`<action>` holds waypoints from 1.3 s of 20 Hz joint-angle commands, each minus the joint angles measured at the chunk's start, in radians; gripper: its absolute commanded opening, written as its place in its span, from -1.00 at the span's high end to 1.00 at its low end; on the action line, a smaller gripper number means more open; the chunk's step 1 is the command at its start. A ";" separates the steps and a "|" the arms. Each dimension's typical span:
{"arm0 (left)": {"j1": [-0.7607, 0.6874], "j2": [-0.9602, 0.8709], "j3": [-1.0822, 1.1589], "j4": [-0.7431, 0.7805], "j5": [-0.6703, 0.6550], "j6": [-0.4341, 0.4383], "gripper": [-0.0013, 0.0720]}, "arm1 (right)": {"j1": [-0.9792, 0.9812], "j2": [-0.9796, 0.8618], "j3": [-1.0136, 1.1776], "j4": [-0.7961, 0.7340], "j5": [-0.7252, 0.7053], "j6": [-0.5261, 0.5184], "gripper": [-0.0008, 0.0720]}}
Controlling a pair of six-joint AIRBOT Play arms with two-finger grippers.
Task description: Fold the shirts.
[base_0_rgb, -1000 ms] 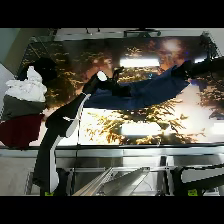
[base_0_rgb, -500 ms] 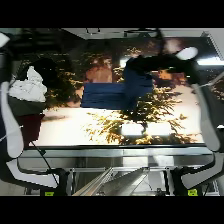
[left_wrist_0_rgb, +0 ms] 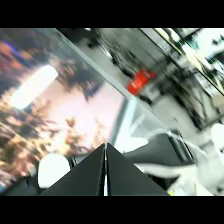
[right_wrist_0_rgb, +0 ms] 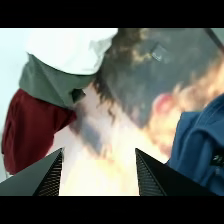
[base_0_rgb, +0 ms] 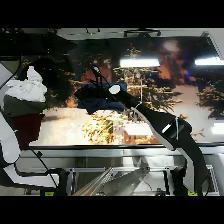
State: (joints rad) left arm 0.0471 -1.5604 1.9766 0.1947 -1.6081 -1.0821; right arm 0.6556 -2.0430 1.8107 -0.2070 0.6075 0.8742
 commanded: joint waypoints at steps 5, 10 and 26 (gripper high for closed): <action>-0.002 -0.044 0.000 -0.008 -0.034 0.010 0.92 | -0.427 0.151 0.019 -0.381 0.506 0.409 -0.41; 0.024 -0.045 0.000 -0.008 -0.035 0.010 0.92 | -0.542 0.138 -0.051 -0.618 0.575 0.541 -0.41; 0.027 -0.045 0.000 -0.008 -0.043 0.019 0.92 | -0.397 -0.080 -0.071 -0.311 0.481 0.465 0.83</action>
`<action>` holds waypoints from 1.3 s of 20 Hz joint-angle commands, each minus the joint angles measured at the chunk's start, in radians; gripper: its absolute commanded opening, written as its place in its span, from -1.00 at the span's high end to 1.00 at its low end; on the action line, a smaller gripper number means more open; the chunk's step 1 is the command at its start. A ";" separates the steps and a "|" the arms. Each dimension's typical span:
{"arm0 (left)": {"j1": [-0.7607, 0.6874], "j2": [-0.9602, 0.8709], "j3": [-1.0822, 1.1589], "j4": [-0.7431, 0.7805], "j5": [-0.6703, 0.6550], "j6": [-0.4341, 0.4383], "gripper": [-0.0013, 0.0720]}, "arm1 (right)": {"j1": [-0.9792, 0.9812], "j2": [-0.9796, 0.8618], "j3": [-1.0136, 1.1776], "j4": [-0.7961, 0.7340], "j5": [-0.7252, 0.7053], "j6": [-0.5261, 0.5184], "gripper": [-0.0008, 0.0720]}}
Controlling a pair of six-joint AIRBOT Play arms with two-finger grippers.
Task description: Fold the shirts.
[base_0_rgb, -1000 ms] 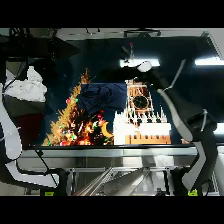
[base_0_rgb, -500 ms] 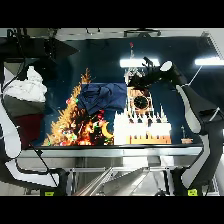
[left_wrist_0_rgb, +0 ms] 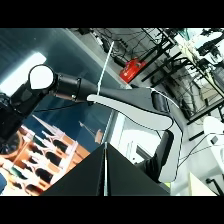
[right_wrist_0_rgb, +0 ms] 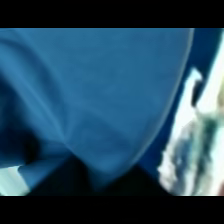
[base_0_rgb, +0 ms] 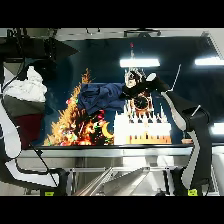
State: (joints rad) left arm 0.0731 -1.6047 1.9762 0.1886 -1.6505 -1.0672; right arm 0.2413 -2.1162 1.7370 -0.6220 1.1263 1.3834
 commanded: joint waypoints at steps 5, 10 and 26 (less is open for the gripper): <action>0.001 0.000 0.000 -0.009 -0.039 0.002 0.92 | -0.077 0.126 0.041 0.079 0.038 0.004 0.92; -0.001 0.000 0.000 -0.009 -0.043 0.001 0.92 | -0.353 0.438 0.056 -0.123 0.087 0.259 0.92; -0.037 -0.003 0.000 -0.005 -0.042 -0.008 0.92 | -0.970 0.671 -0.261 -0.746 0.470 0.491 0.92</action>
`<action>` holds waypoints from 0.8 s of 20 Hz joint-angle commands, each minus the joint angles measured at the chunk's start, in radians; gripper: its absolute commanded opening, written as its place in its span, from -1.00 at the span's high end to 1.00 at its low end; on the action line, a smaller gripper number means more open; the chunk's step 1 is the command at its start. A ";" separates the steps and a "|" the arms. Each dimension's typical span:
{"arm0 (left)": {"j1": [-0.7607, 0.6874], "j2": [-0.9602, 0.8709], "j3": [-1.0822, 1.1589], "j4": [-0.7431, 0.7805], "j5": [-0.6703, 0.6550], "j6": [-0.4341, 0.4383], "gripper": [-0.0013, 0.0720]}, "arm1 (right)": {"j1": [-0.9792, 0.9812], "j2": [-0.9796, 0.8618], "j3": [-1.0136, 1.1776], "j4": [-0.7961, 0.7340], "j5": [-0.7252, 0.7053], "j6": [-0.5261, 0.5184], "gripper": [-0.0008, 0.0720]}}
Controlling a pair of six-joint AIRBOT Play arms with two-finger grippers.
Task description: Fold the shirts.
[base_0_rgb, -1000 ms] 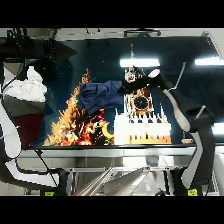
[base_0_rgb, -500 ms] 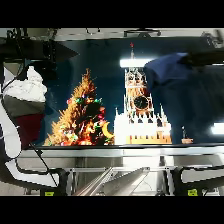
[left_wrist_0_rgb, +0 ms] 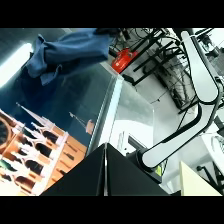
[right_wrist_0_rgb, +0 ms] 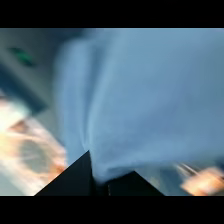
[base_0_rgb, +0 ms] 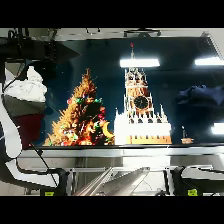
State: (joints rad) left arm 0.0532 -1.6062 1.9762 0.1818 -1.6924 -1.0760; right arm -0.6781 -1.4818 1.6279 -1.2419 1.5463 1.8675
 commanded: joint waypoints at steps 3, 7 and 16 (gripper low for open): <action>-0.053 -0.001 0.000 0.006 0.000 0.001 0.92 | -0.103 0.112 -0.369 -0.180 0.038 0.026 0.92; -0.092 -0.008 0.000 0.009 -0.001 0.003 0.92 | -0.168 0.156 -0.542 -0.191 -0.061 0.026 0.92; -0.096 -0.063 0.005 0.007 0.038 -0.009 0.93 | -0.173 0.156 -0.405 -0.150 0.118 0.011 -0.92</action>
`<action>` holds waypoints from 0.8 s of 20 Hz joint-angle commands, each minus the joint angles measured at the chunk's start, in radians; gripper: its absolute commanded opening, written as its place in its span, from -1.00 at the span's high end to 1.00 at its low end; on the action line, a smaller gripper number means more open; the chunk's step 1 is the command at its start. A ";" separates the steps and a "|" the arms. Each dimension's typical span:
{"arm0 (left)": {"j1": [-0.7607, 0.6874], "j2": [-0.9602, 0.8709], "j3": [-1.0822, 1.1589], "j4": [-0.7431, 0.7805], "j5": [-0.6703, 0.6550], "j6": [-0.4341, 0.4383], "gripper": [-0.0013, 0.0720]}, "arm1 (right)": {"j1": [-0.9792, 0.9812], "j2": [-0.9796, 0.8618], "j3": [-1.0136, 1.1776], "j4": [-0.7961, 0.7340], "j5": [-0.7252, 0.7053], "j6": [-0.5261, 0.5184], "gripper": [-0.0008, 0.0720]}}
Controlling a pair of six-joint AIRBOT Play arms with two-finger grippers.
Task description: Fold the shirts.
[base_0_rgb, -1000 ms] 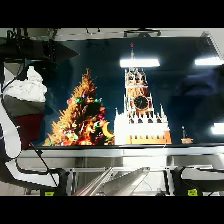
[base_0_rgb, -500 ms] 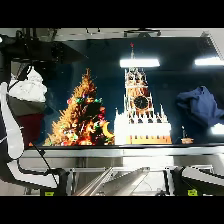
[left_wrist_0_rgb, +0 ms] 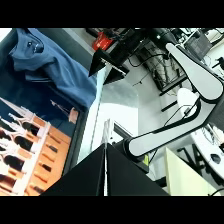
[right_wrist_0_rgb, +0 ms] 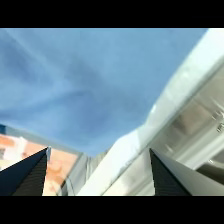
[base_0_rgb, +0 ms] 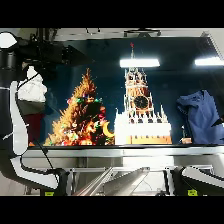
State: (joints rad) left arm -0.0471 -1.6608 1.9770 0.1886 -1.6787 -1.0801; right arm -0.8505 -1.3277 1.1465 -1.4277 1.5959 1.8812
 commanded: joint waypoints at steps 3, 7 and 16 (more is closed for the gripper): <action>0.036 -0.008 0.056 0.032 0.054 -0.039 0.95 | 0.023 0.002 0.216 0.172 0.056 -0.003 0.18; 0.101 0.026 0.036 0.137 0.079 -0.072 0.95 | 0.130 0.038 0.224 0.283 -0.050 -0.095 0.93; 0.127 0.312 -0.549 0.213 0.139 0.068 0.95 | 0.670 0.430 -0.309 0.288 -0.330 -0.155 0.92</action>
State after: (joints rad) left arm 0.0761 -1.4467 1.6226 0.3870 -1.5681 -1.0733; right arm -0.3592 -1.0130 0.9874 -1.1488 1.3258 1.7538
